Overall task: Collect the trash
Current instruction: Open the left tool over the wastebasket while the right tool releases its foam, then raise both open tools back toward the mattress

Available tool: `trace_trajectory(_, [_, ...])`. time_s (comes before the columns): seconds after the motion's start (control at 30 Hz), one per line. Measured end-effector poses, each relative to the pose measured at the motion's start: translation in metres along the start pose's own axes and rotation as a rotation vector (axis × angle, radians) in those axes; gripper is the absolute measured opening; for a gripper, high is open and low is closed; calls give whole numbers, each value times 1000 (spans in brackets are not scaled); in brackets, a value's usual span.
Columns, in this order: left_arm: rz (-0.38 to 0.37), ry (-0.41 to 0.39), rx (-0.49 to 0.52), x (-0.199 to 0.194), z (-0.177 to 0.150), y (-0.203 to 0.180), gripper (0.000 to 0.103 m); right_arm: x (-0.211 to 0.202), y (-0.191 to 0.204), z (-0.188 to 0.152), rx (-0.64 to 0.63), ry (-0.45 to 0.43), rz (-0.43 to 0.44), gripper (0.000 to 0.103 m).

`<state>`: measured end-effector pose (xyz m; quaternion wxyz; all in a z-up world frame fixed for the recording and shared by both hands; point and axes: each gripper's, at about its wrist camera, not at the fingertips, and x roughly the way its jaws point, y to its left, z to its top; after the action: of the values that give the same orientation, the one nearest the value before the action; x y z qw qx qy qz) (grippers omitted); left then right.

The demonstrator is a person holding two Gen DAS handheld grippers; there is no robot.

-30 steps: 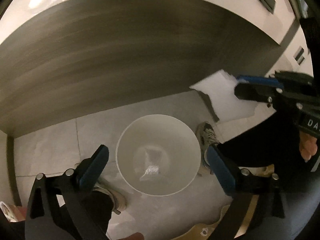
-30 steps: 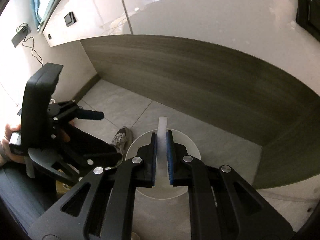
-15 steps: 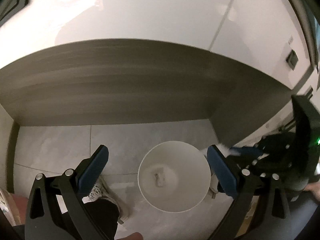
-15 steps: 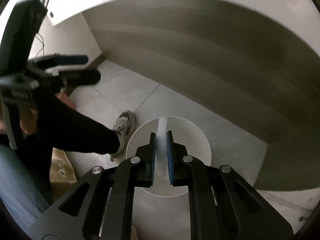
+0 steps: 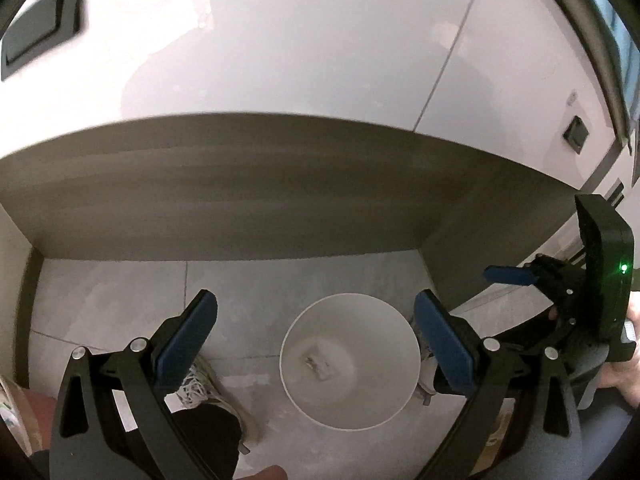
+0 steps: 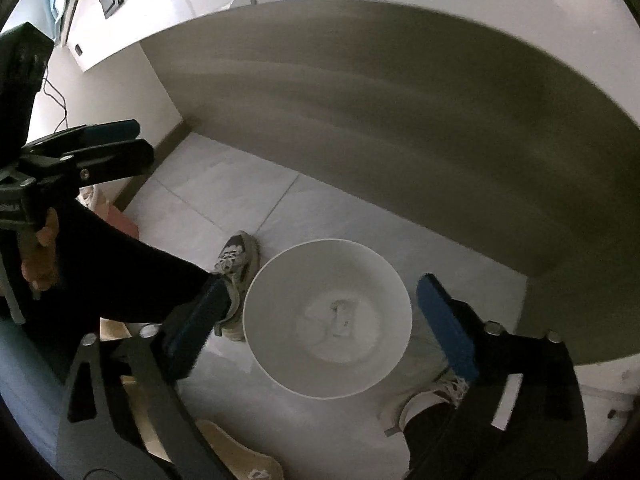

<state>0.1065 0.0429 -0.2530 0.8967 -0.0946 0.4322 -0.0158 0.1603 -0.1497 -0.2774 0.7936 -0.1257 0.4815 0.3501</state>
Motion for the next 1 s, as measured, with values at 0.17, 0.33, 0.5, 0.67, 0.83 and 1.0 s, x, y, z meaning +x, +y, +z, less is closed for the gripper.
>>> trace_trajectory(0.17, [10, -43, 29, -29, 0, -8, 97, -27, 11, -2, 13, -61, -28, 97])
trace_trajectory(0.33, [15, -115, 44, -70, 6, -13, 97, -84, 22, -3, 6, -174, -23, 97])
trace_trajectory(0.5, [15, -206, 70, -121, 26, -26, 97, -158, 45, 9, -73, -326, -57, 97])
trace_trajectory(0.67, [50, -285, 112, -171, 58, -48, 97, -223, 52, 36, -109, -460, -93, 98])
trace_trajectory(0.83, [93, -337, 122, -191, 95, -59, 97, -273, 43, 65, -108, -560, -149, 98])
trace_trajectory(1.0, [85, -367, 113, -201, 131, -69, 97, -301, 30, 88, -74, -603, -163, 98])
